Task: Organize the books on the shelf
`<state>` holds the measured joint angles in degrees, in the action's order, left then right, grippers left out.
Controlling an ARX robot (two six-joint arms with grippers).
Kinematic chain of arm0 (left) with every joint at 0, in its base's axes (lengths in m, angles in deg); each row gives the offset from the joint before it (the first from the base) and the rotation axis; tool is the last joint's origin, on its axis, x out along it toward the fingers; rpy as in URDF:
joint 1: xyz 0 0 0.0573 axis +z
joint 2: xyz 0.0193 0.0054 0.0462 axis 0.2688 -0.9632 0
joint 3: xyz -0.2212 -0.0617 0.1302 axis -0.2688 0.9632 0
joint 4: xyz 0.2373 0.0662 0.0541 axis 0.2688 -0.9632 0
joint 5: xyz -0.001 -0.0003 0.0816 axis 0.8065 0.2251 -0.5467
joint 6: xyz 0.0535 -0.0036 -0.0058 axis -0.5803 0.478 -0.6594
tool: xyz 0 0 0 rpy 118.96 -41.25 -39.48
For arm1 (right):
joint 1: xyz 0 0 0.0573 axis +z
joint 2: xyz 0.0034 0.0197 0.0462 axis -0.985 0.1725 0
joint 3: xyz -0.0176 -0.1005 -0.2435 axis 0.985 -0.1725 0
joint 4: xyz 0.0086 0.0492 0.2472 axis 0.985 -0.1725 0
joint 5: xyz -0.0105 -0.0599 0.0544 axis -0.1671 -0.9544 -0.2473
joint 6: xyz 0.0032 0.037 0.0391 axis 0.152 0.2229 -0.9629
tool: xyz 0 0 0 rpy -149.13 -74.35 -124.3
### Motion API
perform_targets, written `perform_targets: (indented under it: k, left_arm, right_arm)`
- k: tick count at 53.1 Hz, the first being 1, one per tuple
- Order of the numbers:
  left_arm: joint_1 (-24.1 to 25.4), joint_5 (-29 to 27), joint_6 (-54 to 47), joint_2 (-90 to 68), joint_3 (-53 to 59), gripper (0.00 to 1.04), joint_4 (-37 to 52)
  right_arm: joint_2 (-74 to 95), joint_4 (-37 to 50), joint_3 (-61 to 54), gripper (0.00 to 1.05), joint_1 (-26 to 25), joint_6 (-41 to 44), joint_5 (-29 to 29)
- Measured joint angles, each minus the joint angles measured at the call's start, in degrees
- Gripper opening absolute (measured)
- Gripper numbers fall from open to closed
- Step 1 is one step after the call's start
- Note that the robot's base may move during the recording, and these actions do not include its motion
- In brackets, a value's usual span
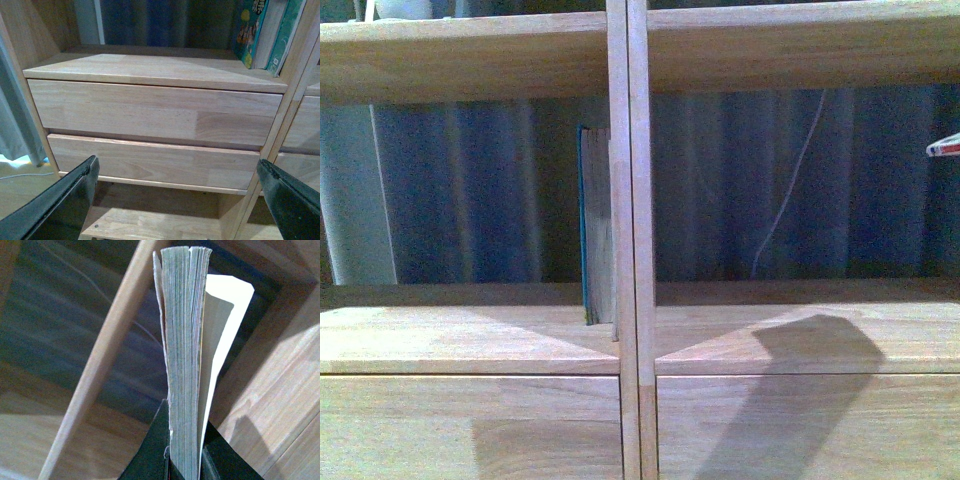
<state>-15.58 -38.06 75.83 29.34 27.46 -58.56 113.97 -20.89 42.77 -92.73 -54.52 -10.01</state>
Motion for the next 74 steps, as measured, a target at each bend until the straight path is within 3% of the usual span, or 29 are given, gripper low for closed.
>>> perform_targets:
  k: [11, 23, 40, 42, 44, 47, 52, 62, 74]
  left_arm:
    - [0.0, 0.0, 0.0, 0.0, 0.0, 0.97, 0.0]
    - [0.0, 0.0, 0.0, 0.0, 0.0, 0.97, 0.0]
    - [0.0, 0.1, 0.0, 0.0, 0.0, 0.97, 0.0]
    - [1.4, 5.8, 1.2, -1.1, -0.1, 0.97, 0.7]
    - [4.7, 16.9, 4.5, -4.6, -0.5, 0.97, 3.4]
    - [6.3, 28.4, 8.1, -11.1, -1.6, 0.97, 7.5]
    - [4.3, 39.4, 12.1, -19.8, -3.8, 0.97, 13.4]
    - [-0.3, 36.2, 17.1, -33.5, -11.1, 0.97, 22.9]
    - [-0.8, 38.2, 23.8, -42.5, -19.9, 0.97, 28.9]
  right_arm:
    - [-5.1, 0.9, 2.1, 0.07, 6.8, 5.4, -1.2]
    - [-3.5, 6.6, 6.5, 0.07, 20.5, 14.3, -4.9]
    - [4.0, 11.8, 7.6, 0.07, 30.3, 18.6, -7.3]
    - [5.0, 12.4, 7.6, 0.07, 31.8, 19.2, -7.9]
    - [5.7, 12.8, 7.6, 0.07, 33.0, 19.4, -8.3]
    - [6.9, 13.5, 7.6, 0.07, 35.3, 19.9, -8.8]
    - [8.7, 14.6, 7.6, 0.07, 38.9, 20.4, -8.6]
    - [11.7, 16.7, 6.8, 0.07, 43.7, 20.7, -9.3]
    - [12.7, 18.1, 6.0, 0.07, 45.9, 20.8, -10.6]
